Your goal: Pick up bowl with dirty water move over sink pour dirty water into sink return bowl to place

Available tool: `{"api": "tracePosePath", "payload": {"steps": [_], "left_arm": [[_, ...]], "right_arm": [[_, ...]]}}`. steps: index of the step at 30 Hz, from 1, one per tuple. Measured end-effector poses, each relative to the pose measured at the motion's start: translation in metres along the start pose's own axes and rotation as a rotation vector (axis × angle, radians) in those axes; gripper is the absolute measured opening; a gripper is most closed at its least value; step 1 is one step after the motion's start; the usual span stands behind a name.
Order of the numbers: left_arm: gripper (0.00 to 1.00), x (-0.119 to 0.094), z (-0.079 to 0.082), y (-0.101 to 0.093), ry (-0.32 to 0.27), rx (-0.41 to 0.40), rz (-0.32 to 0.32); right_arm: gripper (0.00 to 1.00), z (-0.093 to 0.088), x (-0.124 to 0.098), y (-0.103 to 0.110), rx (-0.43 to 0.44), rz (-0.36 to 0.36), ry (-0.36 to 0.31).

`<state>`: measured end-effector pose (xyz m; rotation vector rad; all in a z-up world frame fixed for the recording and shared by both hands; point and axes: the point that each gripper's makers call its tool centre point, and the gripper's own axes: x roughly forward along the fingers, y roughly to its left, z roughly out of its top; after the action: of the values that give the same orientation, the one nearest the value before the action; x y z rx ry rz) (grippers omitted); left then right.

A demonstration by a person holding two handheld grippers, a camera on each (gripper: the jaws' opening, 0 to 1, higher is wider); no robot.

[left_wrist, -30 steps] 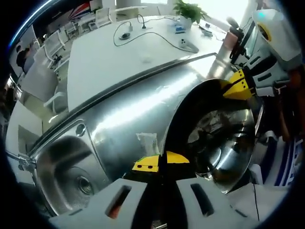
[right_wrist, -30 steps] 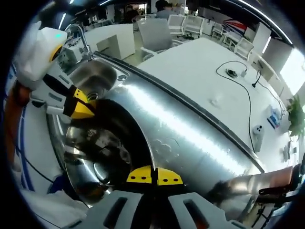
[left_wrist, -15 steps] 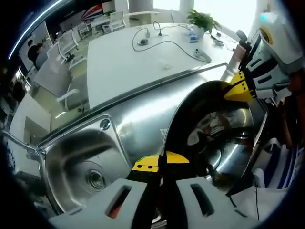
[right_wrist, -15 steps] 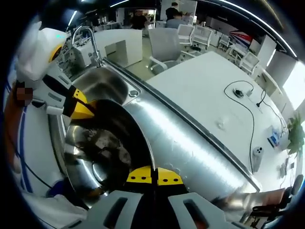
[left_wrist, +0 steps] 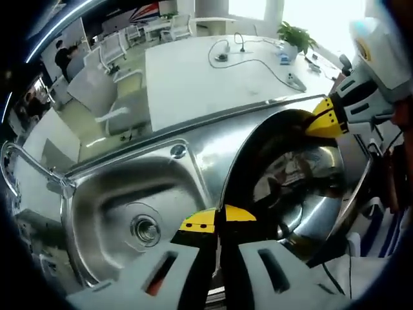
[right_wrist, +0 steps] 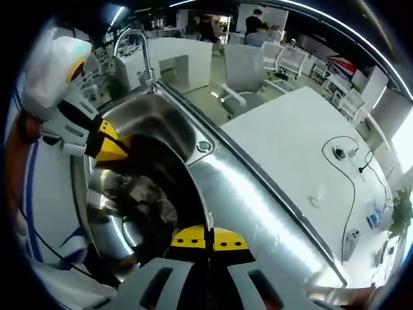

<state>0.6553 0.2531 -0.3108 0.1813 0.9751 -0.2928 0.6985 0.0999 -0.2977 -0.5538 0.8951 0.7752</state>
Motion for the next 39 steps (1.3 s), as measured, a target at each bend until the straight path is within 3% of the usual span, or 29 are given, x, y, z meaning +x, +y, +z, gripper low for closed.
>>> {"api": "tracePosePath", "payload": {"steps": [24, 31, 39], "left_arm": [[0.0, -0.01, -0.048, 0.096, -0.011, -0.139, 0.128], [0.0, -0.022, -0.053, 0.122, -0.043, -0.161, 0.199], [0.0, -0.039, -0.044, 0.149, -0.101, -0.173, 0.304]], "right_arm": [[0.0, 0.077, 0.059, 0.061, -0.127, 0.051, -0.042], [0.0, 0.104, 0.068, 0.076, -0.175, 0.06, -0.105], [0.0, 0.13, 0.065, 0.084, -0.197, 0.035, -0.201]]}}
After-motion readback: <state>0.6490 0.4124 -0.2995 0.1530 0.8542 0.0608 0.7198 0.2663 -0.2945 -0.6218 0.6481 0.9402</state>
